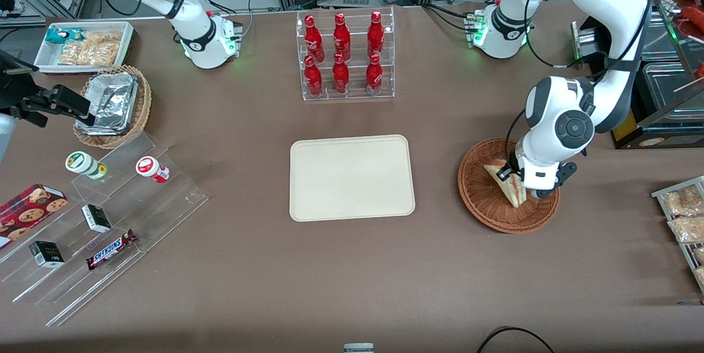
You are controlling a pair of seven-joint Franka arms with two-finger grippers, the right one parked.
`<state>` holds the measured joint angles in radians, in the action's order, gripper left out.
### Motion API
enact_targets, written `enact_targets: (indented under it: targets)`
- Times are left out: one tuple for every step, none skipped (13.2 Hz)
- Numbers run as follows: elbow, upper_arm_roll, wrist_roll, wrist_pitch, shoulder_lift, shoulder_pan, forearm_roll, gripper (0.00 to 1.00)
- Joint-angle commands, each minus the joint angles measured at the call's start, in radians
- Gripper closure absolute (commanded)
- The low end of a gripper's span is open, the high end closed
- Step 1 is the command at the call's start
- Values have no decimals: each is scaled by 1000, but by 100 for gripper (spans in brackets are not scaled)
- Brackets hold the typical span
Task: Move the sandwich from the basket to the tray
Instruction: 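Lift the sandwich and carry it with the left gripper to the tray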
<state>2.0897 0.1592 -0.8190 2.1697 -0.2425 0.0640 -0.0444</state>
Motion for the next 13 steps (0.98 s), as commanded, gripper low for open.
enact_targets:
  targets:
    - [-83, 58, 146, -118, 19, 4, -14, 91]
    - [-132, 95, 193, -163, 8, 4, -26, 91]
    - [-181, 126, 234, -229, -9, 4, -32, 92]
    - [-221, 163, 227, -240, -36, 5, -32, 96]
    - [-246, 210, 186, -240, -55, 5, -38, 96]
    - [-256, 239, 151, -237, -69, 5, -51, 96]
    - [-278, 281, 117, -232, -89, 5, -70, 96]
    - [-311, 321, 75, -229, -122, 5, -84, 96]
    - [-347, 357, 25, -229, -156, 10, -109, 97]
    - [-384, 368, -39, -229, -191, 64, -148, 97]
    - [-428, 367, -101, -228, -233, 106, -175, 98]
    - [-475, 367, -156, -228, -280, 149, -204, 99]
    - [-523, 367, -207, -228, -322, 186, -231, 100]
